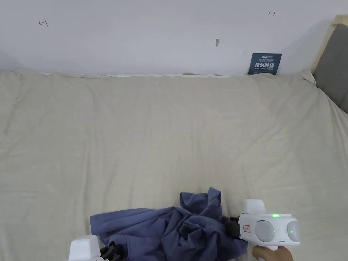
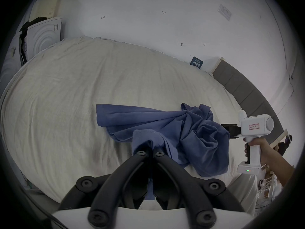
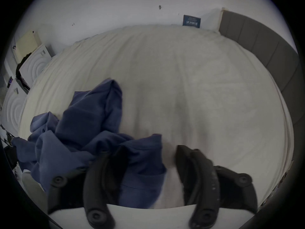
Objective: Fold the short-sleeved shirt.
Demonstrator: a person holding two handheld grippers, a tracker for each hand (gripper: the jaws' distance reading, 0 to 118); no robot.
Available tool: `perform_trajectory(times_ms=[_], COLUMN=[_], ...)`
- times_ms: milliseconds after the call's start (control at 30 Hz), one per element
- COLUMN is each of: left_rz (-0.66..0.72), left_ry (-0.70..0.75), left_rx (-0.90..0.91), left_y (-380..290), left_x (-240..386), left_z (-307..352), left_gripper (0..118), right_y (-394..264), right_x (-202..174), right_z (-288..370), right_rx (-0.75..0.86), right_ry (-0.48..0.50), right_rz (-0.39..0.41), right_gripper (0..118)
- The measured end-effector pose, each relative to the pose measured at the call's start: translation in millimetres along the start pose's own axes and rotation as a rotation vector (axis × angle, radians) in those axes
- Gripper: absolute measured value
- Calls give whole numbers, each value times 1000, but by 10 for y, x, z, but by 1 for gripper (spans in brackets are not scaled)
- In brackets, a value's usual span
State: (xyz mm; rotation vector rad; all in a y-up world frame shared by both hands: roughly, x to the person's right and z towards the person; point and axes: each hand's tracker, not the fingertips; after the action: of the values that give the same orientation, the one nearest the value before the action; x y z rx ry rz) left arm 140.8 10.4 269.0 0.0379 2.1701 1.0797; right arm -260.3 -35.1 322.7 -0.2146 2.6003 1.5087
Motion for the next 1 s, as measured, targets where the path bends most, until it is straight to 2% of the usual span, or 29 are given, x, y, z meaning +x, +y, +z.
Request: perform_trajectory(times_ms=[33,67,167,233,300,433,833,1000], left_rz=[4,7,39,79,116,128,-87,-105], left_ry=[-2,-4,-23,-43,-64,-80,106,192], left_rx=[1,1,8,29,62,169,539,616], left_y=[1,0,32,106,263,734,3132,4006], left_x=[-8,-21,-65,-69,-110,-188,-364,-407], left_z=[6,15,60,119,190,372,1239,1497], left_gripper=[4,4,4,4,4,4,4,4], right_y=[3,12,30,105,247,623,2162,2716], right_x=[-2,-15,-21,37,146,317,543,545], right_z=[47,87,277,481,763,1356,2895,3229], right_rx=[10,18,73,130,203,344,711,808], right_ry=[0,-8,1,-19,-5,-21,-158,-177], right_rz=[-3,-6,19,8,-24,-3,62,17], right_gripper=[10,3,3,3,3,3,3,3])
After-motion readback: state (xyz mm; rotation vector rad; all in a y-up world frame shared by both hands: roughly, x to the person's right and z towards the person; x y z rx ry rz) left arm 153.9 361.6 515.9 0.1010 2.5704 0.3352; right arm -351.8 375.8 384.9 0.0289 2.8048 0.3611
